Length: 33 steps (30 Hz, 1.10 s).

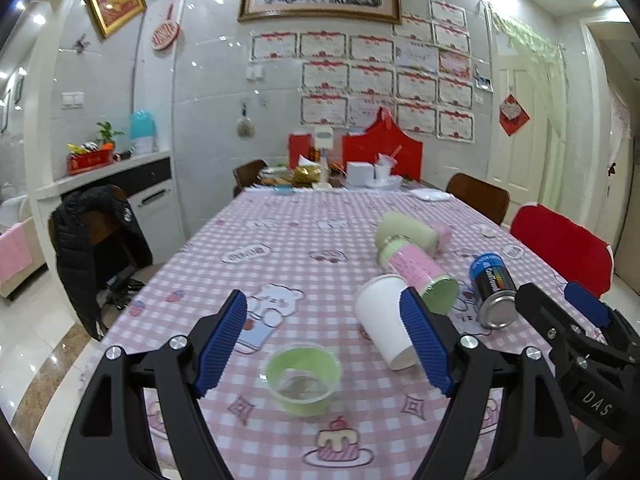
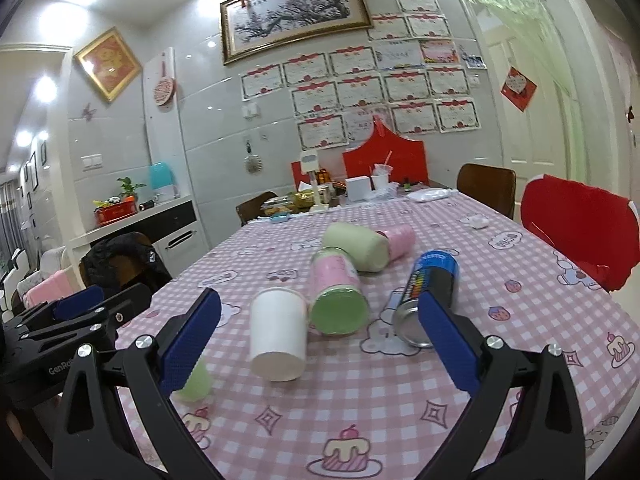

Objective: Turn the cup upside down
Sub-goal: 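Move the left gripper down around the white paper cup and close it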

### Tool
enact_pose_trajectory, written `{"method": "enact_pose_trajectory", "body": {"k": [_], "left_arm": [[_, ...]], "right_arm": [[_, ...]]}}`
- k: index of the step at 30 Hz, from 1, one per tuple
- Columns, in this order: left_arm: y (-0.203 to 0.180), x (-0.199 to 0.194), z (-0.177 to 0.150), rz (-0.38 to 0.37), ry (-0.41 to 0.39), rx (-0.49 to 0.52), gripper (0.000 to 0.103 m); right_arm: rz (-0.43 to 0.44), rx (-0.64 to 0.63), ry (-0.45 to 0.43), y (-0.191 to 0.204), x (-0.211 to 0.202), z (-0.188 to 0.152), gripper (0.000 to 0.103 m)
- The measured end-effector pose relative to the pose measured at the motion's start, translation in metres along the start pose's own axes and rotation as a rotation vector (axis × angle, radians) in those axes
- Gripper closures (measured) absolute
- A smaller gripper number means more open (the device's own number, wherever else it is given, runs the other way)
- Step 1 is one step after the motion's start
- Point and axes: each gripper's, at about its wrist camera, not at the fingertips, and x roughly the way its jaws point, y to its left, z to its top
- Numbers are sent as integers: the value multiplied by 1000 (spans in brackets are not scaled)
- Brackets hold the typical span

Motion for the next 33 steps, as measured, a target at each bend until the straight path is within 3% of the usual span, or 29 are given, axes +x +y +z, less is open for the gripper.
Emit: {"method": "enact_pose_trajectory", "body": {"k": [14, 27, 33], "left_arm": [[-50, 92, -16, -140, 276, -40, 25], [-74, 153, -28, -72, 437, 8, 25], [-74, 159, -30, -64, 429, -3, 25]], "right_arm": [[-28, 171, 55, -66, 27, -10, 8], [25, 269, 154, -92, 51, -18, 8], [47, 279, 188, -94, 55, -17, 8]]}}
